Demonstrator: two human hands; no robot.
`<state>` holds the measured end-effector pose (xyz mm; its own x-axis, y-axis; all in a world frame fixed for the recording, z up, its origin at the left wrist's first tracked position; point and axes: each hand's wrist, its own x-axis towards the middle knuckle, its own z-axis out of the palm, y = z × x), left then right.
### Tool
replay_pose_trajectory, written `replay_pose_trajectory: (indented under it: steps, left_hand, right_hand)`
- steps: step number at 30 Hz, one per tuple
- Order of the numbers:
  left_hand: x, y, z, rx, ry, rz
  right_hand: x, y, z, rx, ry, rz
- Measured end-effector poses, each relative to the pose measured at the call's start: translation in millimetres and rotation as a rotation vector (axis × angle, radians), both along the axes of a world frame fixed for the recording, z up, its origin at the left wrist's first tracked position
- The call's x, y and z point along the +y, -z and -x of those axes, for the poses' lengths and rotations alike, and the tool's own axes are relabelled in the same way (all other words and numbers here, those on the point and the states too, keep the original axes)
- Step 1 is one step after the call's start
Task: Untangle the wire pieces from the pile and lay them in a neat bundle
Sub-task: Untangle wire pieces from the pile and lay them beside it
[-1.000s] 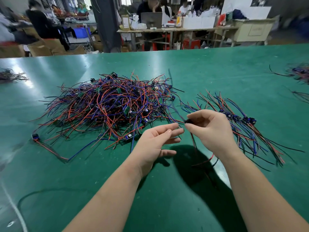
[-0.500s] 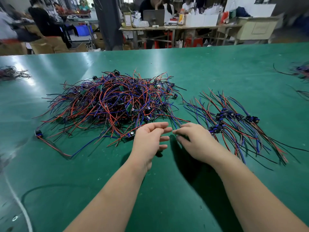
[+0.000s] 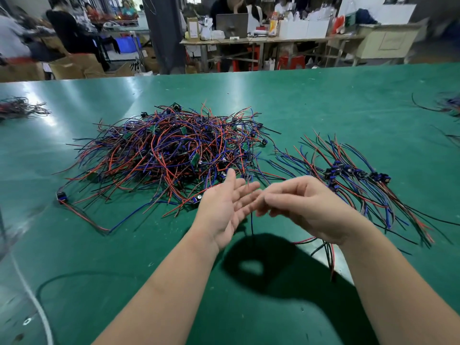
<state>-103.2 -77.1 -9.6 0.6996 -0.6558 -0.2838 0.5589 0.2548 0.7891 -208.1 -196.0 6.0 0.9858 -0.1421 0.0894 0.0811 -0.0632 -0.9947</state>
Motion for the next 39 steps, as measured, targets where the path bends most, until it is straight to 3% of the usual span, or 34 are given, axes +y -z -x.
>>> replay_pose_trajectory:
  steps: [3,6,8,13,16,19,29,32,35,39]
  left_hand:
    - [3.3,-3.2,-1.1,0.028,-0.025,0.08]
    - [5.5,-5.6,0.7,0.037,-0.004,0.114]
    - [6.6,-7.9,1.6,0.053,0.043,0.139]
    - [10.9,-14.3,4.2,-0.036,0.193,0.184]
    - [12.1,-14.3,8.3,-0.122,0.292,0.198]
    - [12.4,-12.7,12.9,-0.198,0.349,0.176]
    - [6.6,-3.8,18.0,-0.514,0.289,-0.128]
    - [6.0,-9.2,17.6,-0.437,0.356,-0.159]
    - [8.9,-9.9,15.7,-0.303,0.471,-0.059]
    - [13.3,-13.6,17.6,-0.135,0.461,-0.023]
  right_hand:
    - [1.6,-2.8,4.1,0.08,-0.234,0.071]
    - [0.6,-5.9,7.3,0.205,-0.311,0.147]
    - [-0.6,-7.9,7.6,0.284,-0.216,0.105]
    - [-7.3,-8.5,0.8,0.251,0.357,-0.146]
    - [-3.2,-11.0,-3.3,0.094,0.362,-0.362]
    - [-0.7,-11.6,-4.5,-0.03,0.354,-0.448]
    - [-2.1,-10.2,-3.8,-0.024,0.352,-0.402]
    - [-3.0,-9.4,-3.6,-0.047,0.318,-0.42]
    - [-2.7,-7.6,-3.9,-0.097,0.275,-0.433]
    - [1.1,-3.9,-8.6,-0.085,0.29,-0.5]
